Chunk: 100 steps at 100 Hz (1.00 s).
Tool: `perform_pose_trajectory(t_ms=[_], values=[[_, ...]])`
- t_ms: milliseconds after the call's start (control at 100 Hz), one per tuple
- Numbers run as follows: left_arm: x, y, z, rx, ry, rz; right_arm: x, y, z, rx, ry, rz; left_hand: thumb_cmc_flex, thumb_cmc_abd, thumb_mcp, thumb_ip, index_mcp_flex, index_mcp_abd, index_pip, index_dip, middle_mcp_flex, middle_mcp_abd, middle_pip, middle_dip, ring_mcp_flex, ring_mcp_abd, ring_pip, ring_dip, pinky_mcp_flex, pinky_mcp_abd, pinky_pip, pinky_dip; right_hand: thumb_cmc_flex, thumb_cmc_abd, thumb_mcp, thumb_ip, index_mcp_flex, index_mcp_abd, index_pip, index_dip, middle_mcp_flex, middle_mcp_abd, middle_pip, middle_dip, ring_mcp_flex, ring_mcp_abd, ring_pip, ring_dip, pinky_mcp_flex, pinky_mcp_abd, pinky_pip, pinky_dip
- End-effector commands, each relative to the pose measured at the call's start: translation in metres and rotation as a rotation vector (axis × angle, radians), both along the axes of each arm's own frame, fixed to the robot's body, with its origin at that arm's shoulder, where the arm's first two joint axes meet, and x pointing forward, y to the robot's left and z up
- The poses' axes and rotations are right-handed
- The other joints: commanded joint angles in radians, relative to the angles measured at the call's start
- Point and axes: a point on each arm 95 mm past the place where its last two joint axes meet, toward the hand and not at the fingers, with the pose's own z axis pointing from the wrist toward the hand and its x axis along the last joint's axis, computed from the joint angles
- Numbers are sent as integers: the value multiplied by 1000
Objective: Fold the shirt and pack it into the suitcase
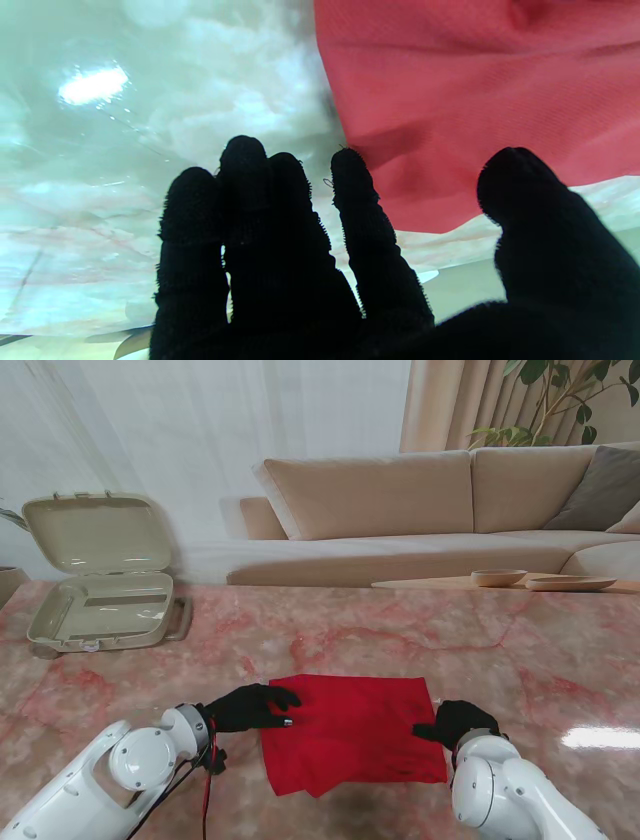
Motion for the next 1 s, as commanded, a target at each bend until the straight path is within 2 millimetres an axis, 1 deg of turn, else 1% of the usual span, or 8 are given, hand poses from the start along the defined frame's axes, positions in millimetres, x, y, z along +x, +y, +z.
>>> perform_pose_trajectory(t_ms=[0, 480, 530, 590, 860, 950, 980, 990], values=[[-3, -1, -4, 5, 18, -2, -3, -3, -10, -3, 49, -12, 34, 38, -37, 27, -23, -4, -5, -10, -16, -3, -13, -1, -17, 18, -22, -2, -10, 15, 5, -3, -45, 13, -3, -56, -3, 0, -10, 13, -19, 20, 27, 26, -24, 0, 30, 32, 1, -8, 46, 33], [-4, -1, -6, 5, 33, -4, 4, 4, -26, 70, 128, -28, 33, 41, -37, 27, -22, -2, -4, -10, -16, -3, -14, -1, -16, 17, -22, -1, -10, 16, 3, -2, 7, -3, 4, -52, 46, -20, 8, 14, -21, 22, 45, 61, -22, 3, 37, 40, 2, 4, 47, 36], [-4, -1, -6, 4, 35, -4, 5, 5, -27, 79, 135, -29, 33, 40, -37, 27, -21, -3, -4, -9, -15, -2, -14, -1, -16, 16, -22, -1, -10, 16, 3, -2, 21, -10, 4, -51, 49, -22, 10, 14, -23, 22, 47, 64, -24, 3, 37, 41, 0, 4, 46, 35], [-4, -1, -6, 4, 37, -4, 6, 6, -28, 93, 146, -32, 33, 41, -37, 27, -22, -3, -4, -9, -15, -4, -14, -1, -17, 17, -23, -1, -10, 16, 3, -2, 70, -19, -6, -44, 54, -26, 21, 18, -32, 24, 47, 73, -31, 2, 33, 40, -4, 10, 39, 33], [-4, 1, -6, 7, 40, 5, 8, 7, -30, 103, 168, -47, 34, 39, -37, 27, -20, -2, -4, -9, -15, -2, -14, -1, -17, 19, -22, -1, -11, 16, 3, -2, 166, -57, -29, -31, 77, -44, 65, 50, -46, 15, 68, 88, -39, -7, 34, 39, -10, 14, 27, 27], [-4, 1, -7, 4, 44, 2, 10, 8, -31, 99, 172, -47, 35, 38, -37, 27, -16, 0, -2, -8, -16, -3, -14, -1, -18, 17, -23, -1, -11, 16, 3, -2, 215, -80, -34, -29, 85, -56, 117, 82, -50, 7, 84, 94, -39, -13, 36, 37, -15, 9, 22, 26], [-4, 1, -7, 4, 45, 2, 11, 8, -32, 98, 175, -46, 35, 38, -36, 27, -14, 0, -1, -8, -16, -4, -14, -1, -18, 16, -23, -1, -11, 16, 3, -2, 225, -86, -31, -37, 79, -58, 140, 81, -52, 6, 88, 95, -39, -15, 36, 35, -15, 9, 22, 27], [-4, 1, -7, 4, 45, 1, 11, 9, -32, 98, 176, -46, 35, 38, -37, 27, -14, 0, -1, -8, -16, -3, -14, -1, -18, 16, -23, -1, -11, 16, 3, -2, 231, -95, -20, -44, 70, -60, 179, 53, -52, 5, 91, 94, -39, -16, 36, 33, -15, 9, 22, 27]])
